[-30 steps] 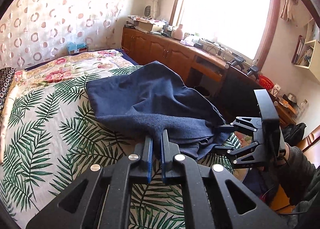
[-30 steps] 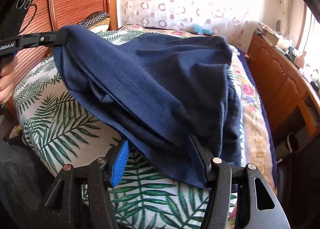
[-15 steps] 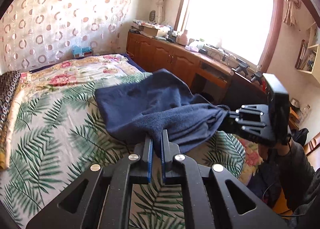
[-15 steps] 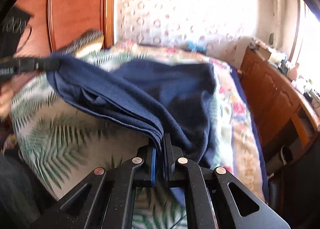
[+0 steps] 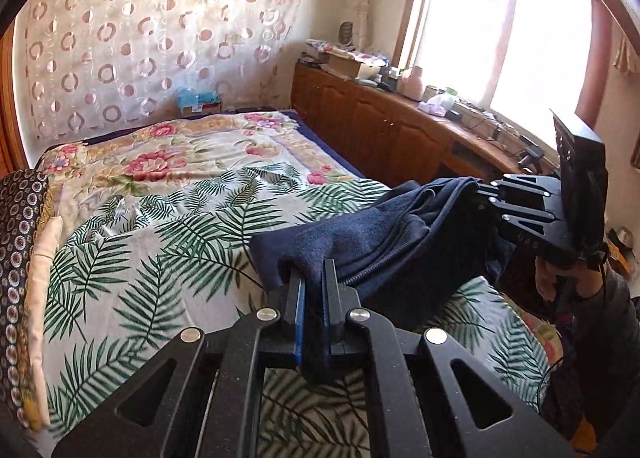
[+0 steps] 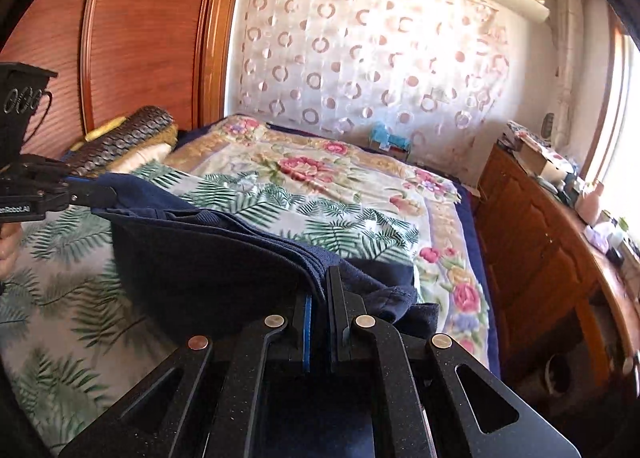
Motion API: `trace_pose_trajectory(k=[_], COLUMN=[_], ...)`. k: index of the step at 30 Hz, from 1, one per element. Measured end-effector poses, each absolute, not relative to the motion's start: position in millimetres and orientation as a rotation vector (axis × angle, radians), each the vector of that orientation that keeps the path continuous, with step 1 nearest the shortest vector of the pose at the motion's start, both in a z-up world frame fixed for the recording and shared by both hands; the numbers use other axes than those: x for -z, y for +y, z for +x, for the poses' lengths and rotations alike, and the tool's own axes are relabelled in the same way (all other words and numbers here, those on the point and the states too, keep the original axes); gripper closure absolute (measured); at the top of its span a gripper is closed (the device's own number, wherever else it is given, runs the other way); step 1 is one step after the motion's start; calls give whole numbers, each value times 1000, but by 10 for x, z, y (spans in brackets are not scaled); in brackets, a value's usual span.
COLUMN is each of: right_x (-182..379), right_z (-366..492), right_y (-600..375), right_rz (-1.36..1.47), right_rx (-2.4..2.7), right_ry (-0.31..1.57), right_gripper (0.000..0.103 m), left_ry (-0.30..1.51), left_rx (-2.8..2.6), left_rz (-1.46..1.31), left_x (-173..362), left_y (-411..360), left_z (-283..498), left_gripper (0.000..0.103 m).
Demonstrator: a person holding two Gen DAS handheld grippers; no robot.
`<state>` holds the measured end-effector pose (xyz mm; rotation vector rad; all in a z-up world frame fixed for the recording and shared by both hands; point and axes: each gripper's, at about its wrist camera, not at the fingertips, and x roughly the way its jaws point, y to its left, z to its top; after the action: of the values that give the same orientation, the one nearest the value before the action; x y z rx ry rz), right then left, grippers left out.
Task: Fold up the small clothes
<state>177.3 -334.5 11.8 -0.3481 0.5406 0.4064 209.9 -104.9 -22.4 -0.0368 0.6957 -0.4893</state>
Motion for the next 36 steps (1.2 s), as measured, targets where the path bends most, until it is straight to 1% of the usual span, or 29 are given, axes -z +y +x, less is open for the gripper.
trace_pose_trajectory(k=[8,9,10,11,12,13,14,15,16,18,22,24,25,29,33,36], right_x=[-34,-16,-25,-32,-41,-87,-127,-180,-238,-343,-534,-579,-595,-629,-691,-755], right_z=[2409,2437,2488,2523,2547,2544,2553,2568,2596,2622,2666,2684,2704,2750,2818,2714], right_y=[-3292,-3299,-3308,-3329,-3347,-3348,-3371,-3401,-3429,-3444,-3353,-3290,-3255,-3175,-3276,-3312], right_rz=[-325,-309,-297,-285,-271,-258,-236,-203,-158,-128,-190,-212,-225,-268,-236,-212], right_rx=[-429,-431,-430,-428,-425,-416,-406,-395,-391,-393,-346,-341,-343,-314,-251,-263], right_ry=[622,633,647,658,663,662,659,662,669,653,620,628,637,644,628,616], right_gripper=[97,97,97,95,88,84,76,72,71,65,63,51,50,50,50,50], left_ry=[768,771,762,749,735,720,712,715,717,720,742,767,789,829,839,842], left_rx=[463,462,455,442,428,431,442,446,451,471,463,455,456,452,459,459], left_rz=[-33,-29,-20,-12,-6,-10,-17,-20,-20,-4,36,42,45,85,101,92], left_x=[487,509,521,518,514,511,506,502,498,511,607,673,727,844,906,912], left_y=[-1091,-1086,-1087,-1087,-1086,-1062,-1040,-1033,-1034,-1053,-1110,-1127,-1141,-1223,-1264,-1257], left_z=[2526,2554,2567,2565,2560,2563,2571,2579,2593,2592,2620,2656,2686,2707,2694,2711], left_gripper=[95,92,85,79,64,56,53,44,31,23,23,23,23,23,23,23])
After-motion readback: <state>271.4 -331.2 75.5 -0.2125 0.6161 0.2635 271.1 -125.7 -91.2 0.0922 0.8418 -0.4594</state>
